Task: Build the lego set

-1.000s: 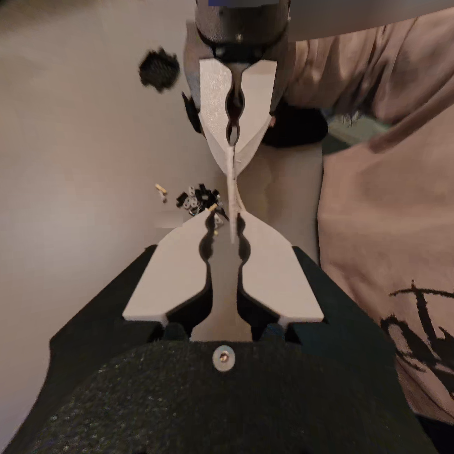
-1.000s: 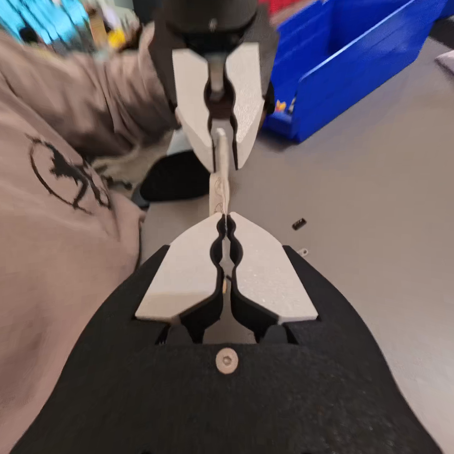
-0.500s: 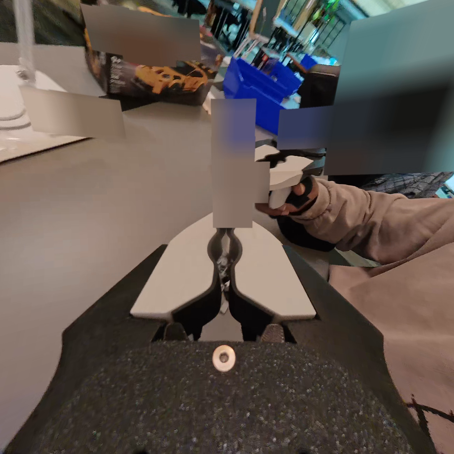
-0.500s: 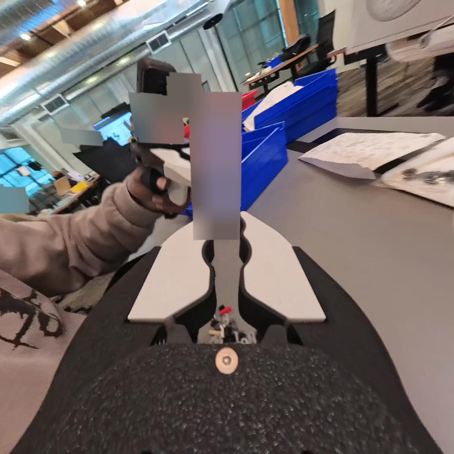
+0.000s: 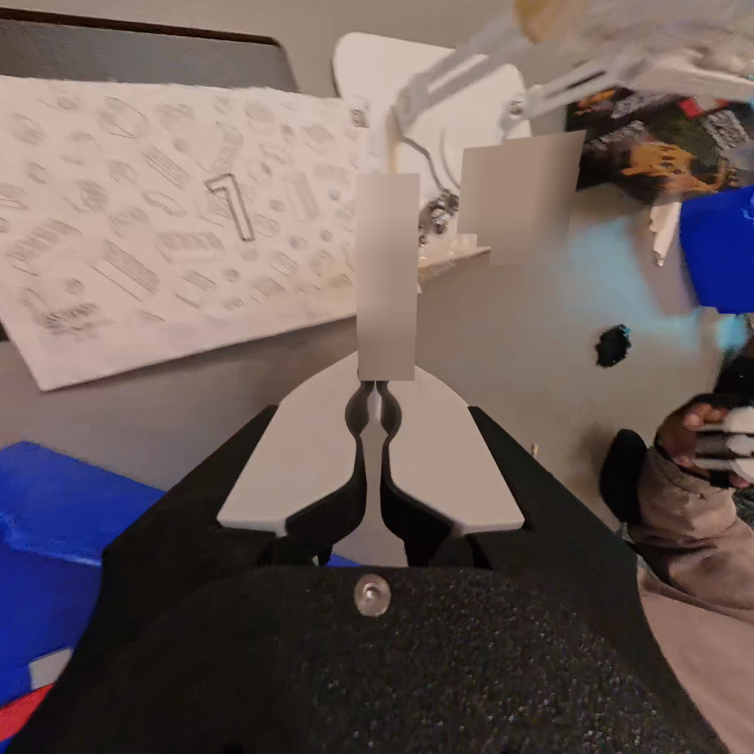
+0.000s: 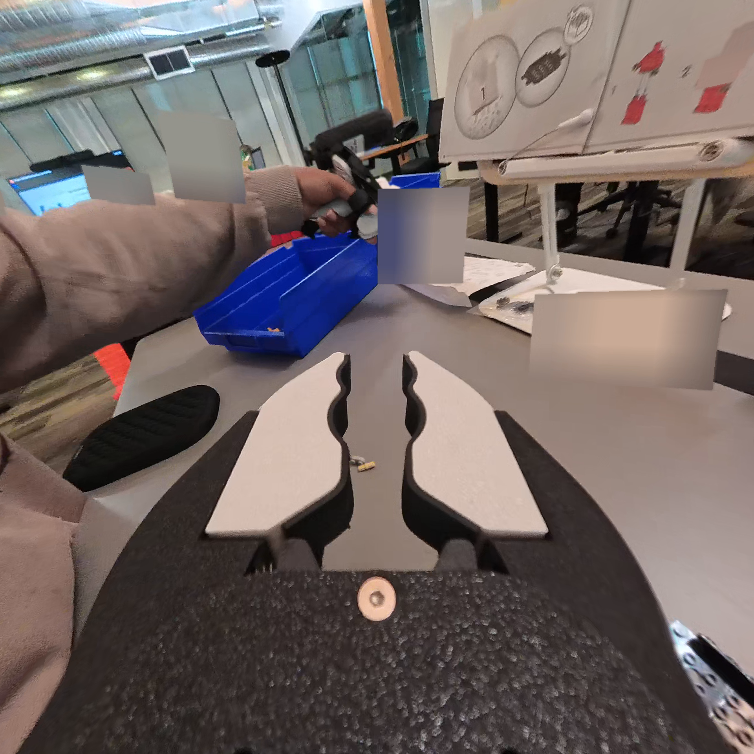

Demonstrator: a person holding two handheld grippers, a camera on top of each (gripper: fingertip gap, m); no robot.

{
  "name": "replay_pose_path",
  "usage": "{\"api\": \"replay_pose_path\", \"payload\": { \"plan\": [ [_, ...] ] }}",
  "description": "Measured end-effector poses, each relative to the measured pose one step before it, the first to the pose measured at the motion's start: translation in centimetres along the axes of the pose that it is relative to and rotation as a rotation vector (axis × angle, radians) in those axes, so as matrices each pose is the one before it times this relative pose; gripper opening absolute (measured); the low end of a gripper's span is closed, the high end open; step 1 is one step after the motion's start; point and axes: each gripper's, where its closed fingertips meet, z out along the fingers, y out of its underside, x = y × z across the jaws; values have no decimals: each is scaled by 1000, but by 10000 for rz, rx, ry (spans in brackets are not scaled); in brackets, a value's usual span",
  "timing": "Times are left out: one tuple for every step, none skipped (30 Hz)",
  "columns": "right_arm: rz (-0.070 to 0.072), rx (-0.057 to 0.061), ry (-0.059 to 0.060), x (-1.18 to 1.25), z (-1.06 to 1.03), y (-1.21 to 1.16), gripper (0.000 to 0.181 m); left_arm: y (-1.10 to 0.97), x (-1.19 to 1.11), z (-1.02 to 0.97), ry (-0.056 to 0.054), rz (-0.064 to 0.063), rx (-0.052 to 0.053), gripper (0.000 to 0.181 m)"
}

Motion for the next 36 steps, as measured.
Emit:
{"api": "replay_pose_path", "payload": {
  "plan": [
    [-50,93,45,87,-230,-203,24,-710,-964,471,-144,-309,-321,0],
    [-56,33,-3,-6,-159,-62,24,-566,-841,549,-112,-290,-334,0],
    [-62,-20,-16,-63,-100,31,24,-487,-727,523,-132,-121,-301,0],
    [-94,-26,-3,-84,-102,64,24,-546,-469,492,8,-87,-196,0],
    [-133,-31,-9,-119,-109,82,24,-595,-348,444,122,-148,-100,0],
    [-162,-37,-18,-109,-113,87,24,-512,-413,418,75,-134,-95,0],
    [-151,-44,-37,-91,-105,102,24,-337,-456,360,-3,-39,-147,0],
    [-83,-52,-33,-62,-90,126,24,-215,-455,291,-60,8,-183,0],
    [-2,-27,-20,5,-85,96,24,-164,-514,227,-158,34,-159,1],
    [33,-17,-48,-9,-68,73,24,-178,-551,197,-202,7,-90,2],
    [27,-29,-49,20,-32,80,24,-169,-471,213,-139,-49,-51,4],
    [0,-6,-19,65,-26,23,24,-85,-411,240,-129,-51,-68,6],
    [1,12,-10,82,-20,-11,24,-53,-397,245,-172,-11,-63,10],
    [31,7,-28,36,-25,-14,24,-1,-271,232,-121,1,-77,11],
    [36,16,-29,34,-33,-15,24,-4,-217,214,-118,16,-62,13],
    [24,24,19,73,-49,-8,24,8,-355,179,-219,11,-63,16],
    [0,12,38,64,-53,6,24,-4,-295,132,-177,-4,-46,19],
    [-35,-16,33,41,-27,27,24,-39,-95,60,-45,-30,-13,20],
    [-60,-28,65,58,-24,49,24,-86,-74,-14,-56,-34,37,21],
    [-86,-16,61,33,-12,20,24,-88,-77,-83,-96,13,45,23],
    [-82,-29,34,-16,12,36,24,-38,-85,-167,-125,47,42,26],
    [-73,-26,30,-29,13,21,24,-151,-102,-328,-162,71,129,28],
    [-86,-11,39,-30,14,-6,24,-346,-89,-554,-164,95,299,27],
    [-96,-17,54,-9,2,3,24,-388,-138,-767,-177,65,350,27],
    [-99,-56,86,52,9,45,24,-375,-315,-923,-300,121,387,23],
    [-110,-98,96,65,29,125,24,-575,-341,-1105,-360,245,597,20],
    [-102,-104,156,147,18,148,24,-870,52,-1294,-157,291,892,15],
    [-117,-63,173,178,12,118,24,-908,431,-1426,0,328,978,10],
    [-134,-32,171,167,25,97,24,-848,727,-1516,28,402,981,6],
    [-118,-57,170,172,30,134,23,-801,1016,-1596,22,543,986,4],
    [-134,-56,151,126,40,140,22,-742,1212,-1669,-43,691,984,1],
    [-134,-27,138,87,47,93,21,-659,1272,-1731,-161,743,902,0],
    [-129,-16,162,99,49,77,20,-673,1461,-1792,-129,790,874,0],
    [-164,3,132,43,53,61,19,-703,1714,-1787,-7,716,851,0],
    [-117,19,157,67,62,7,18,-672,1808,-1782,55,506,722,0],
    [-62,60,104,-32,43,-82,17,-758,1928,-1743,134,410,752,0]
  ]
}}
